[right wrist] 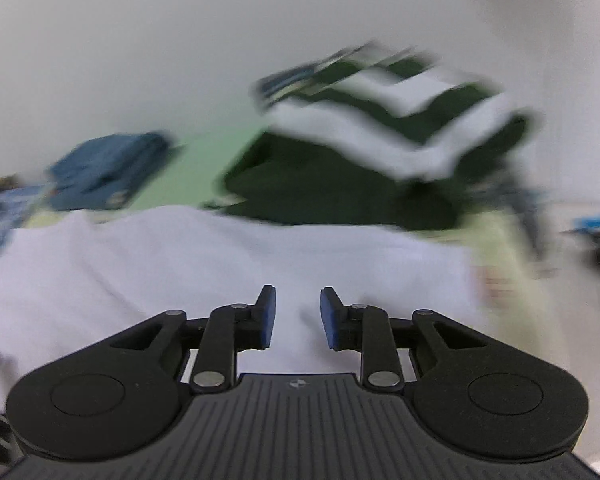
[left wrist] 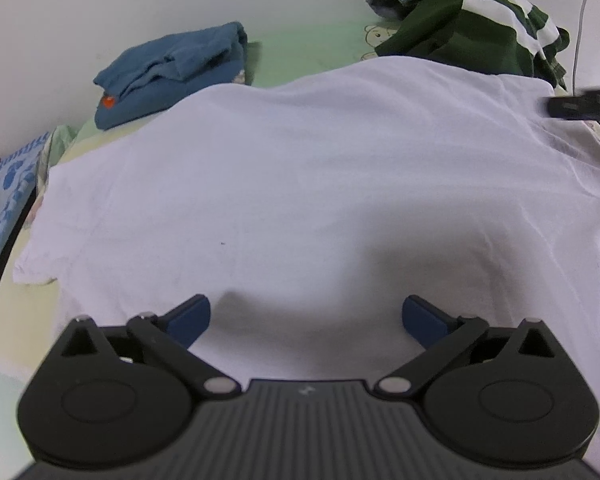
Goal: Fold clothes
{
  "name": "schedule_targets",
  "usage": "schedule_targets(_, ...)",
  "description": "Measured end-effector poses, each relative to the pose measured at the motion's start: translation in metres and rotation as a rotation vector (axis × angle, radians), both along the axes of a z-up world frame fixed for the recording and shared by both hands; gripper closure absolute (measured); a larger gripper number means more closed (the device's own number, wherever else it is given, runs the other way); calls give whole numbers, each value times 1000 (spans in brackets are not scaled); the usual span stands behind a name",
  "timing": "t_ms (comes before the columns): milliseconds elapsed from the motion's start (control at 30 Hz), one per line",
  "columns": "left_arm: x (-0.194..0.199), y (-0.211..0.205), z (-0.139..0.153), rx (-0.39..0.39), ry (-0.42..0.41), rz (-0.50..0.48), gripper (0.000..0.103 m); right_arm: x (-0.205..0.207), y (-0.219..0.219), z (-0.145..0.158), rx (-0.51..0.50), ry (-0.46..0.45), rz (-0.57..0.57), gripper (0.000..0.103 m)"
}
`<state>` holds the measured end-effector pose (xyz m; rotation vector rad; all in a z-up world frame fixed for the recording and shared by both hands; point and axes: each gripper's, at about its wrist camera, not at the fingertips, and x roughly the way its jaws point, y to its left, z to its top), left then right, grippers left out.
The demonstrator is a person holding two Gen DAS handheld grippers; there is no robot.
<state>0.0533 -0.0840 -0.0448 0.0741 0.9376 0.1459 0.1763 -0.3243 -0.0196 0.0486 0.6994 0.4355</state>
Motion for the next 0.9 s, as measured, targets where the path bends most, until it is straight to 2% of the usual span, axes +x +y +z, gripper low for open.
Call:
schedule_targets(67, -4, 1, 0, 1, -2, 11, 1, 23, 14, -6, 54, 81, 86, 77)
schedule_targets(133, -10, 7, 0, -5, -1, 23, 1, 41, 22, -13, 54, 118, 81, 79)
schedule_targets(233, -21, 16, 1, 1, 2, 39, 1, 59, 14, -19, -18, 54, -58, 89)
schedule_targets(300, -29, 23, 1, 0, 2, 49, 1, 73, -6, -22, 79, 89, -92, 95)
schedule_targets(333, -34, 27, 1, 0, 1, 58, 1, 72, -10, -21, 83, 93, -106, 103)
schedule_targets(400, -44, 36, 2, -1, 0, 75, 1, 68, -16, -20, 85, 99, -132, 103)
schedule_targets(433, -49, 42, 2, 0, 0, 85, 1, 57, -14, -16, 60, 83, -121, 93)
schedule_targets(500, -59, 52, 3, -8, 0, 111, 1, 35, -10, -14, 36, 87, -37, 87)
schedule_targets(567, -67, 60, 2, -17, 0, 133, 1, 17, -6, -16, 23, 111, 65, 90)
schedule_targets(600, -71, 64, 2, -26, -3, 141, 1, 6, -6, -17, -20, 64, 61, 91)
schedule_targets(767, -76, 66, 2, -23, -13, 130, 1, -44, -1, -14, -16, 116, 73, 88)
schedule_targets(900, -82, 66, 2, -11, -20, 71, 1, -83, 3, -11, -10, 160, 84, 87)
